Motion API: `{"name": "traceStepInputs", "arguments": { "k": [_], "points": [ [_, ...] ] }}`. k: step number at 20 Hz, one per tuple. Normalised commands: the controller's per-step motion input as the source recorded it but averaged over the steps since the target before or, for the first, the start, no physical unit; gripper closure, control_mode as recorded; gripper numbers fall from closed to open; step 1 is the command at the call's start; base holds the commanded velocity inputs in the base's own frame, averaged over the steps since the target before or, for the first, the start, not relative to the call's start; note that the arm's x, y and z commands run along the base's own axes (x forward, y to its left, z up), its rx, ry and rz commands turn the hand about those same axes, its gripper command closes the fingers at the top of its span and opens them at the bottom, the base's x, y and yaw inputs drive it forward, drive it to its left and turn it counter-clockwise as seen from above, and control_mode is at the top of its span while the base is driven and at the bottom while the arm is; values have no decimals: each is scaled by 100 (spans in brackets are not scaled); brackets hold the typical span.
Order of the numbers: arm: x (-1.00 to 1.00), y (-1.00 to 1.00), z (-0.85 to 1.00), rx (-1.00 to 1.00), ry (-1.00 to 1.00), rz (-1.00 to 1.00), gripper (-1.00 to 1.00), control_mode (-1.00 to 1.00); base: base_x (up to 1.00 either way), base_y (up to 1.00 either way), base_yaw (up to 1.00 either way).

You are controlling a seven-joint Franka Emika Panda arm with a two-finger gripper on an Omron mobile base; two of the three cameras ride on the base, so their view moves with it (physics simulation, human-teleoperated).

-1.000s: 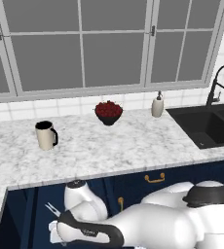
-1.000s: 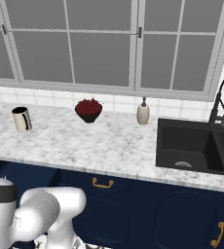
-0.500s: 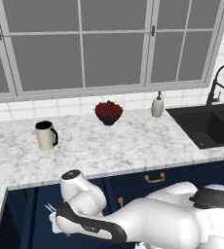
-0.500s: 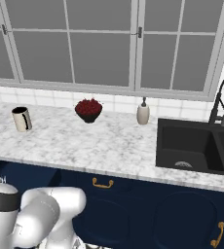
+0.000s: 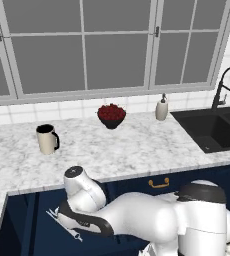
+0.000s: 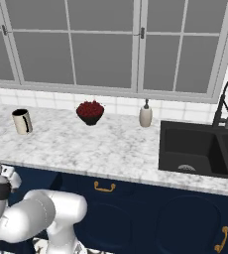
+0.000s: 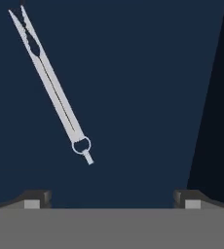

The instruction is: Pick the tongs from the drawer and place it on the counter.

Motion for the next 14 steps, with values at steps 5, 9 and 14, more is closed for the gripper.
{"name": "traceStepInputs", "arguments": {
  "k": [5, 9, 14],
  "points": [
    [36, 17, -10, -1, -8, 31, -100, -100, 0, 0, 0],
    [0, 49, 0, 0, 5, 11, -100, -100, 0, 0, 0],
    [0, 20, -29, 0, 1, 0, -100, -100, 0, 0, 0]
  ]
}}
